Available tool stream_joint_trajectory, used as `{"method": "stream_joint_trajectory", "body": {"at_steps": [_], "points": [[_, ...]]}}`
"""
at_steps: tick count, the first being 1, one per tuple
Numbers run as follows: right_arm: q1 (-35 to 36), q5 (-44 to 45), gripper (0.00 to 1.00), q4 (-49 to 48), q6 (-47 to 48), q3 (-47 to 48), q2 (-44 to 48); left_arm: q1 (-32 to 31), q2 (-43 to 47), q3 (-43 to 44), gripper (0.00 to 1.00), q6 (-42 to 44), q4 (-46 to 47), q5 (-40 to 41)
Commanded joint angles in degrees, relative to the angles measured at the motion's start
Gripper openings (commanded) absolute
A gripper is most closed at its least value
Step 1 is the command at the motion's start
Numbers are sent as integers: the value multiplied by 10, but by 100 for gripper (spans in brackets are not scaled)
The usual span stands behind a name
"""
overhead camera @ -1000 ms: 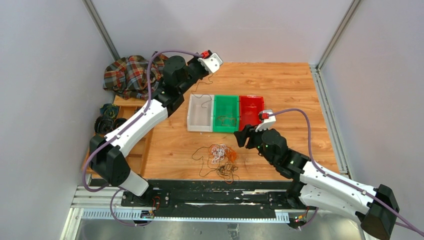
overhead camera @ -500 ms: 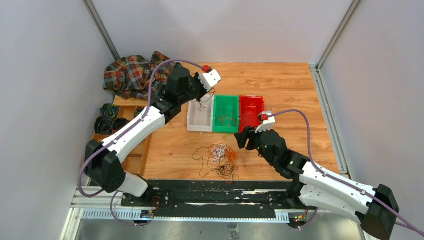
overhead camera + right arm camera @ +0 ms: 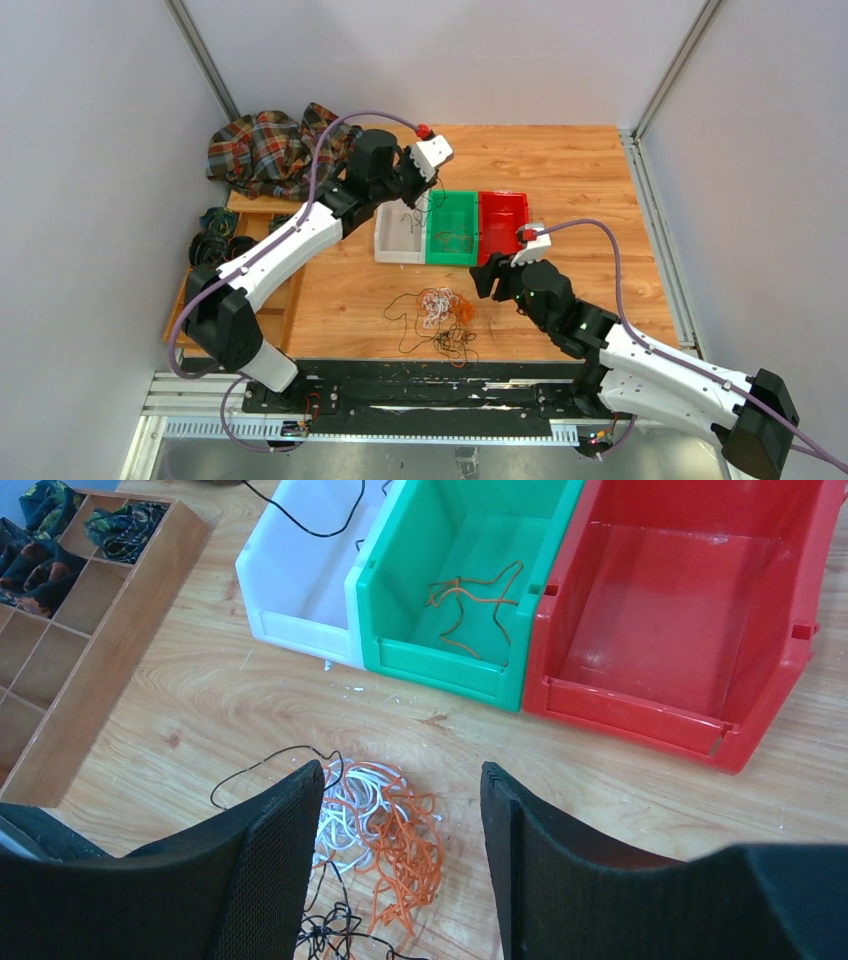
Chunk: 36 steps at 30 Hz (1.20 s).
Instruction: Untangle the cables
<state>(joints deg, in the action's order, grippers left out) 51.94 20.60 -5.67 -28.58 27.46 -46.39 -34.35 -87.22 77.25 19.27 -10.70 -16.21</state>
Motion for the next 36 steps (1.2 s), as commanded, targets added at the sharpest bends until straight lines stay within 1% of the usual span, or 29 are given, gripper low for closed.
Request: {"method": "stream_joint_trajectory", "body": {"at_steps": [1, 3, 7, 10, 21, 23, 26, 31, 36], "points": [[-8, 13, 59, 9, -4, -11, 14, 3, -18, -7, 0, 50, -25, 49], [-8, 14, 59, 9, -4, -14, 16, 6, -31, -11, 1, 70, -32, 92], [-8, 12, 59, 9, -8, -14, 13, 19, -59, -3, 0, 90, -46, 124], [-8, 12, 59, 9, -8, -10, 9, 20, -72, -7, 0, 105, -37, 144], [-9, 14, 59, 15, -3, 3, -12, 23, -114, -36, 0, 99, -2, 173], [-9, 13, 59, 12, -4, 5, -19, 35, -132, -35, 0, 78, 7, 163], [-9, 7, 59, 15, 1, 17, -34, 39, -164, -20, 0, 76, 7, 172], [-13, 2, 59, 20, 4, 23, -39, 39, -164, -57, 0, 70, 52, 161], [-26, -16, 59, 27, 6, 28, -41, 37, -184, -77, 0, 89, 72, 186]]}}
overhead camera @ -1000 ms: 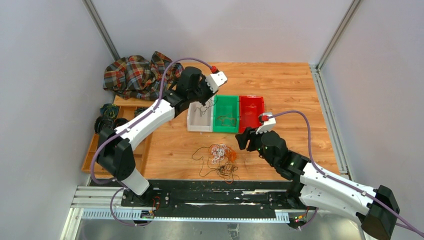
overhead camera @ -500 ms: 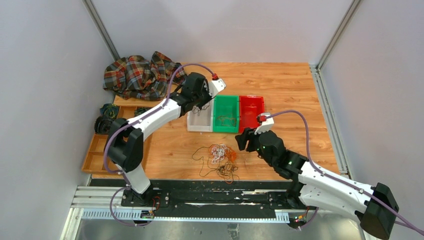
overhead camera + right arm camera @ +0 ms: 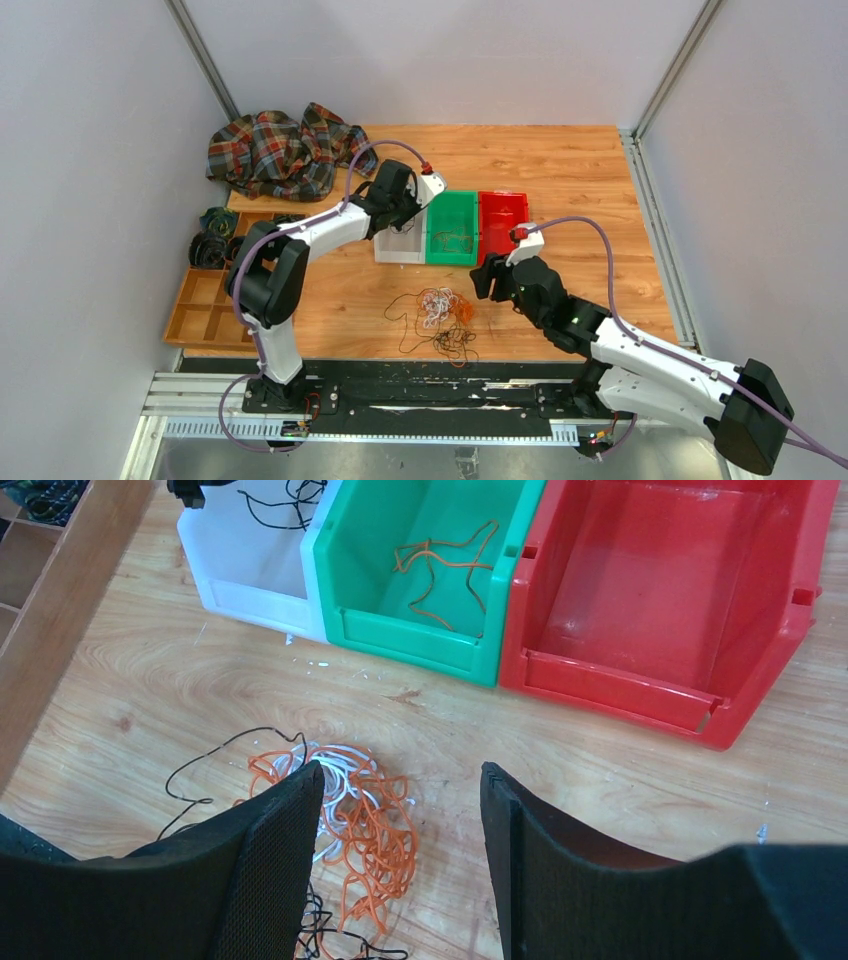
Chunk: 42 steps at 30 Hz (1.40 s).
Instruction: Untangle the cables
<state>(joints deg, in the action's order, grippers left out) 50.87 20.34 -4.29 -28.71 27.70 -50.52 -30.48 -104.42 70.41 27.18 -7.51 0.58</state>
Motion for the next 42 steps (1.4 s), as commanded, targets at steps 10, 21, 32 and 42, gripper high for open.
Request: {"method": "stream_joint_trajectory", "body": {"at_steps": [10, 21, 32, 42], "points": [[-39, -33, 59, 19, 9, 27, 8, -8, -43, 3, 0, 23, 48, 42], [-44, -40, 59, 34, 13, 38, 25, -2, -46, 86, 38, 23, -103, 23], [-45, -43, 59, 52, 17, 49, 45, 25, -8, 151, 88, 24, -231, -43], [-45, -64, 58, 92, 7, 77, 15, 28, 52, 249, 98, 53, -423, -125]]}}
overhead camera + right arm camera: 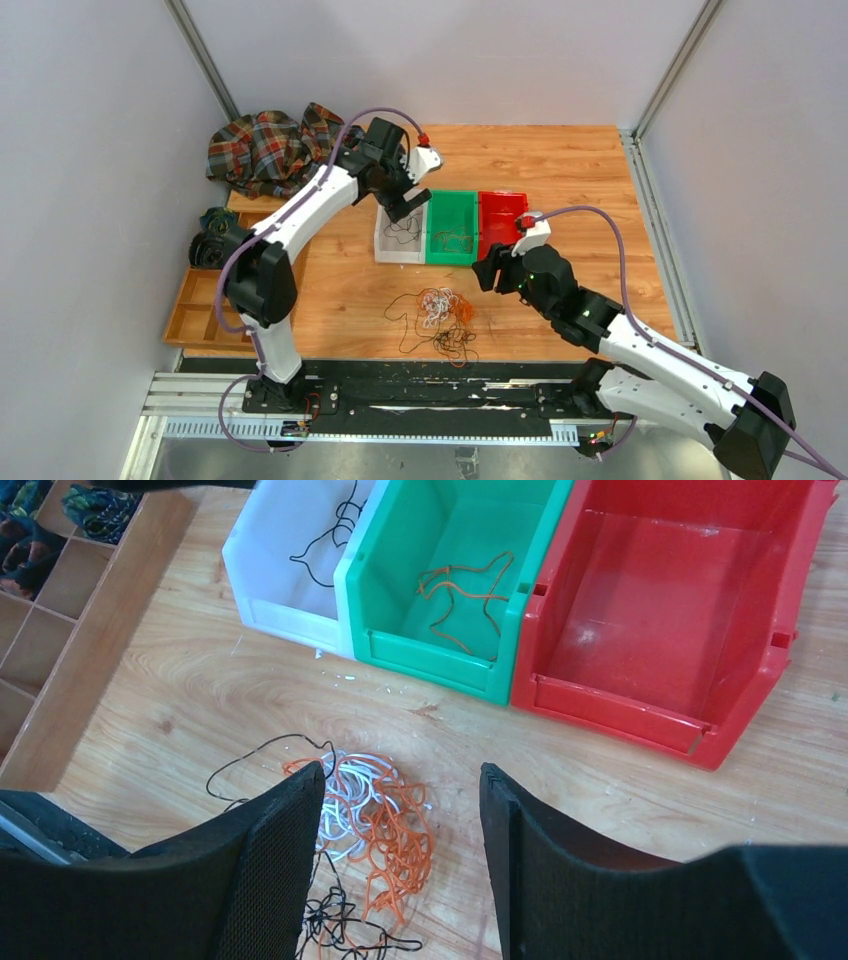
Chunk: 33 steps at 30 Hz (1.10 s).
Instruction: Untangle the cables
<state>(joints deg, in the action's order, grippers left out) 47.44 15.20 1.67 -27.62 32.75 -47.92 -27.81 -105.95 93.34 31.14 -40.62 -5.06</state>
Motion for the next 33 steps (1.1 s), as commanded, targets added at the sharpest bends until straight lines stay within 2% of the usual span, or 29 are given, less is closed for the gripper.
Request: {"method": "stream_joint_trajectory", "body": {"at_steps": [1, 5, 10, 14, 19, 28, 31, 33], "points": [[-10, -16, 58, 39, -7, 27, -15, 0, 84, 9, 98, 13, -98, -85], [-10, -37, 58, 50, -27, 15, -11, -14, 147, -67, 100, 6, -108, -150], [-10, -35, 58, 83, -46, 1, 13, -93, 196, -179, 92, -16, -94, -174], [-10, -25, 58, 120, -55, 0, 31, -136, 206, -221, 88, -62, -56, -200], [-10, -16, 57, 135, -62, -8, 56, -160, 192, -243, 78, -117, -42, -231], [-10, -8, 57, 137, -51, 6, 47, -185, 169, -307, 62, -161, 22, -204], [-10, -5, 56, 136, -48, 9, 47, -187, 165, -310, 53, -162, 28, -176], [-10, -4, 56, 133, -49, 7, 46, -187, 170, -305, 42, -160, 30, -163]]}}
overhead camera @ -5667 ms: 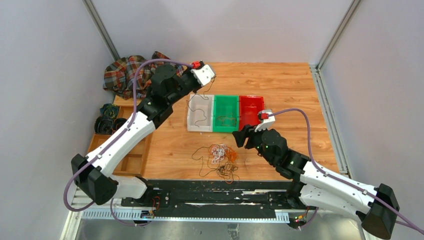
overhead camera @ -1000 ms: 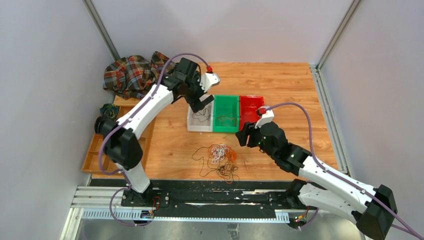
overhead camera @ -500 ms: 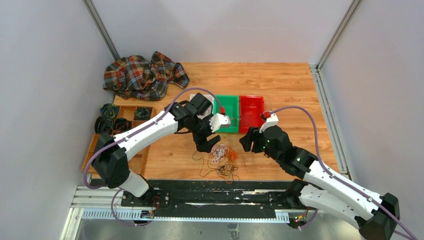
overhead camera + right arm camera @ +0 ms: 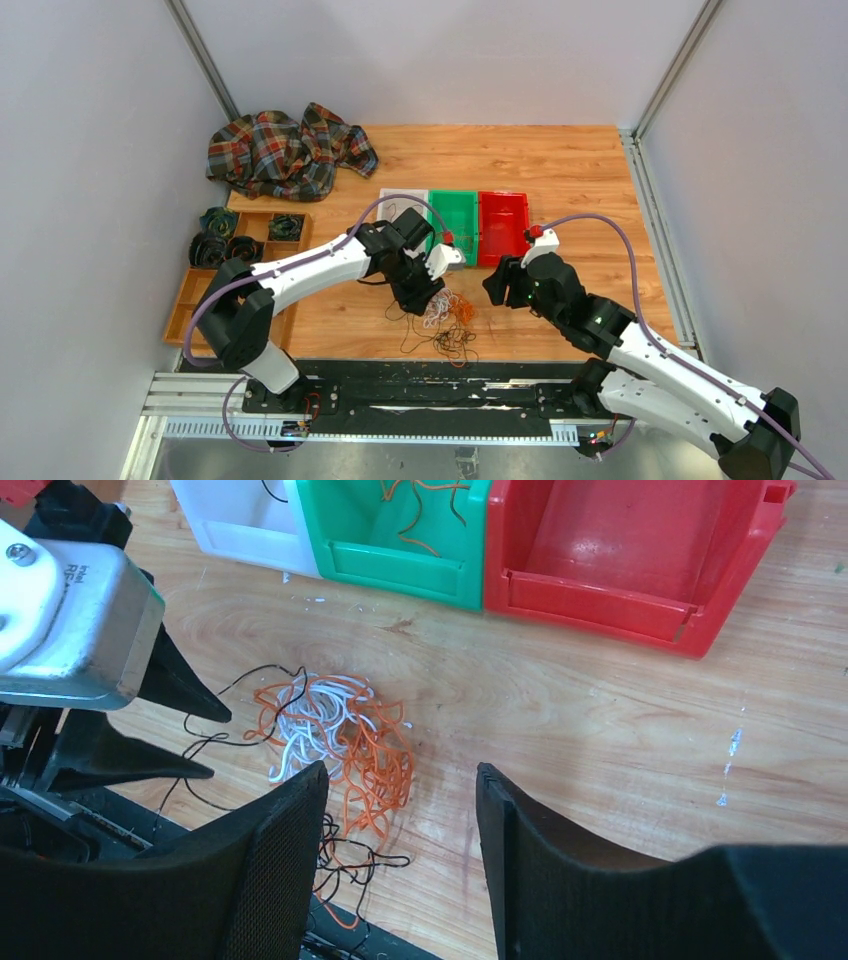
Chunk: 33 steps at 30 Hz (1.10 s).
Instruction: Untangle the cables
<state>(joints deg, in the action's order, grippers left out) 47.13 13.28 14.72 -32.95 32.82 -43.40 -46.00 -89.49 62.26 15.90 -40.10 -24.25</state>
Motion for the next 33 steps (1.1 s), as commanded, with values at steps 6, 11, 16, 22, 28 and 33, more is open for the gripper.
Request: {"method": "stream_joint_trajectory", "body": {"at_steps": [6, 11, 16, 22, 28, 33], "points": [[-7, -1, 56, -27, 17, 3, -12, -5, 54, 44, 7, 37, 0, 86], [-7, -59, 64, -107, 62, 0, -25, -5, 90, 98, 1, 84, -62, 100], [0, -132, 70, -195, 107, 13, -50, -5, 121, 148, 1, 105, -124, 82], [18, -161, 71, -259, 141, 39, -85, -5, 143, 217, 1, 139, -179, 59], [32, -170, 72, -316, 140, 56, -116, -5, 146, 274, 1, 157, -193, 41], [51, -173, 72, -334, 134, 57, -128, -5, 145, 323, 0, 175, -195, 54]]}}
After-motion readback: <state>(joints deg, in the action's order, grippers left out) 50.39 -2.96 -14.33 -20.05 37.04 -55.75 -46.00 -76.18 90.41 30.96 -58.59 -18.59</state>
